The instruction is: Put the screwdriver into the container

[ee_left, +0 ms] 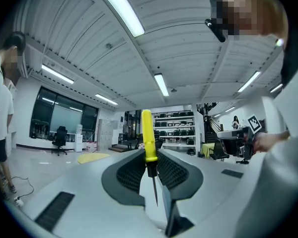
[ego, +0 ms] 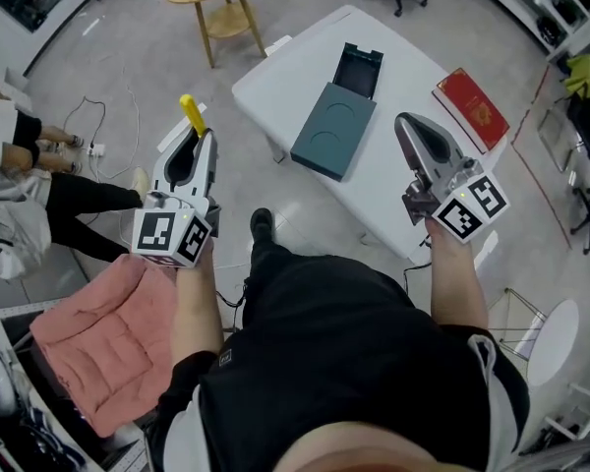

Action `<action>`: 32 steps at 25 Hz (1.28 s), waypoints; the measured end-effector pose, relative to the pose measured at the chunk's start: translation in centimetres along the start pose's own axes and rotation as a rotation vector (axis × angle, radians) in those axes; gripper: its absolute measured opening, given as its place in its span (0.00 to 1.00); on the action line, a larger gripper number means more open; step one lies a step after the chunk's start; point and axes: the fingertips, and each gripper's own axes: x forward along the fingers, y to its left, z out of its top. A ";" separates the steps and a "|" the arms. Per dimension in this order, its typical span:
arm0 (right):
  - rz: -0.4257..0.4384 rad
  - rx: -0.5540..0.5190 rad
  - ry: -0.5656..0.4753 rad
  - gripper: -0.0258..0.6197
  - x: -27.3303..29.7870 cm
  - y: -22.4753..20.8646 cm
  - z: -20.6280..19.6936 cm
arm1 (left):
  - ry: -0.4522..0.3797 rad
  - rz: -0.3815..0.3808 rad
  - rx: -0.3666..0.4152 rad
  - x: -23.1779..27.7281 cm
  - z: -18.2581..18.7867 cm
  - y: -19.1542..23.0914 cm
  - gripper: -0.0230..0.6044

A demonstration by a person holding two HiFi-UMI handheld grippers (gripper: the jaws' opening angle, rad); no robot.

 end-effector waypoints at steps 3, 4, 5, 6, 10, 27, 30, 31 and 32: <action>-0.053 -0.013 -0.008 0.09 2.3 -1.0 -0.1 | -0.001 -0.061 -0.006 3.3 -0.5 2.2 0.17; -0.070 -0.014 -0.008 0.09 3.2 -1.4 -0.2 | 0.001 -0.079 -0.006 4.3 -0.6 3.1 0.17; -0.087 -0.013 -0.009 0.09 4.2 -1.7 -0.3 | 0.003 -0.096 -0.006 5.3 -0.7 4.1 0.17; -0.104 -0.011 -0.012 0.09 5.1 -2.0 -0.3 | 0.004 -0.112 -0.006 6.4 -0.6 5.1 0.17; -0.161 -0.012 -0.029 0.09 9.1 -2.3 -0.1 | 0.005 -0.179 0.008 9.7 0.1 8.7 0.17; -0.454 -0.008 -0.076 0.09 16.2 -3.9 -1.0 | 0.078 -0.510 0.023 22.0 -2.1 14.6 0.17; -0.478 -0.001 -0.071 0.09 15.5 -5.3 -1.3 | 0.080 -0.534 0.023 23.9 -2.4 13.5 0.17; -0.486 0.004 -0.073 0.09 15.2 -5.8 -1.3 | 0.084 -0.544 0.025 24.6 -2.6 12.9 0.17; -0.492 0.008 -0.075 0.09 14.8 -6.5 -1.3 | 0.089 -0.552 0.027 25.3 -2.7 12.3 0.17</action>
